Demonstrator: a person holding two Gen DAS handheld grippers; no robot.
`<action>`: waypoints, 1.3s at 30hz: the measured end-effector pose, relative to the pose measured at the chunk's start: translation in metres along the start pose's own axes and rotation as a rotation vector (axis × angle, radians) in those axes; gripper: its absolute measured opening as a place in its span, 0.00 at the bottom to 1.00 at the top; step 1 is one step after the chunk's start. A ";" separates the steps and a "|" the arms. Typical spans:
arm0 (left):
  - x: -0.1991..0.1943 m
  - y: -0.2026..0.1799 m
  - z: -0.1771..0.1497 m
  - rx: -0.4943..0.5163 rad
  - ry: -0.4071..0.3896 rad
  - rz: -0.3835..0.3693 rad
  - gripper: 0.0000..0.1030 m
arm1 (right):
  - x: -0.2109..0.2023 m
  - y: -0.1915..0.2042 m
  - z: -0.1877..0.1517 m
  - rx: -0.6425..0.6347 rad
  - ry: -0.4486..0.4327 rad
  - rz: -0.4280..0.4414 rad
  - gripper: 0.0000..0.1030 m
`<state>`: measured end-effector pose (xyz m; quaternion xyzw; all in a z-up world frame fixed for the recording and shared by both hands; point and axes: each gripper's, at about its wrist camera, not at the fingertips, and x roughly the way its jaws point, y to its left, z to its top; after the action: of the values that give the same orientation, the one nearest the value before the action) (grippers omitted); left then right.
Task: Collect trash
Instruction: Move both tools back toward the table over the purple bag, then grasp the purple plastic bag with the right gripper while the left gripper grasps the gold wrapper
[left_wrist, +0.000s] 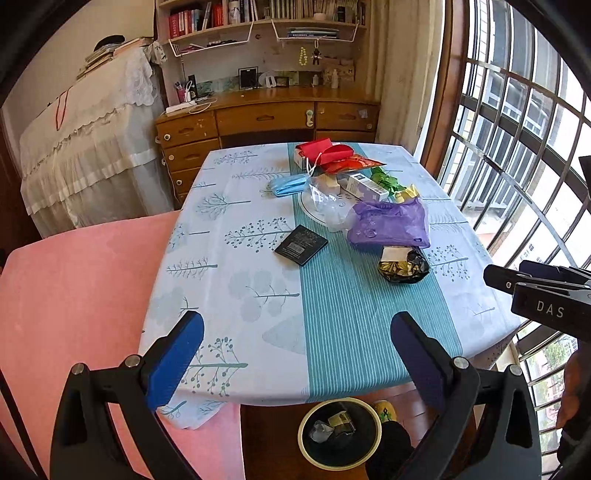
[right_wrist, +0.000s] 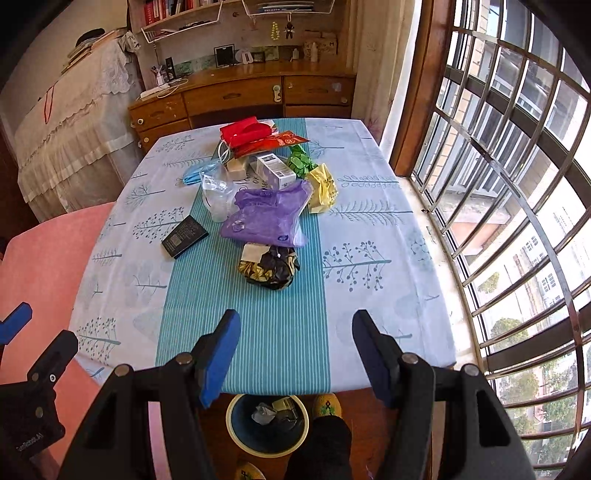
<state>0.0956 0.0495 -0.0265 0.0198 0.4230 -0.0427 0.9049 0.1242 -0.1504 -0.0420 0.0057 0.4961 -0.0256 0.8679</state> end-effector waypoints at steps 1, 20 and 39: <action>0.009 -0.002 0.003 -0.006 0.010 0.007 0.97 | 0.008 -0.002 0.005 -0.010 0.009 0.016 0.61; 0.146 -0.014 0.015 -0.334 0.252 0.112 0.97 | 0.152 -0.016 0.083 -0.308 0.229 0.283 0.61; 0.175 -0.072 0.054 -0.297 0.314 -0.027 0.97 | 0.206 -0.030 0.127 -0.160 0.370 0.509 0.14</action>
<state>0.2418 -0.0362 -0.1256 -0.1133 0.5607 0.0116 0.8202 0.3364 -0.1923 -0.1541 0.0657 0.6285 0.2329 0.7392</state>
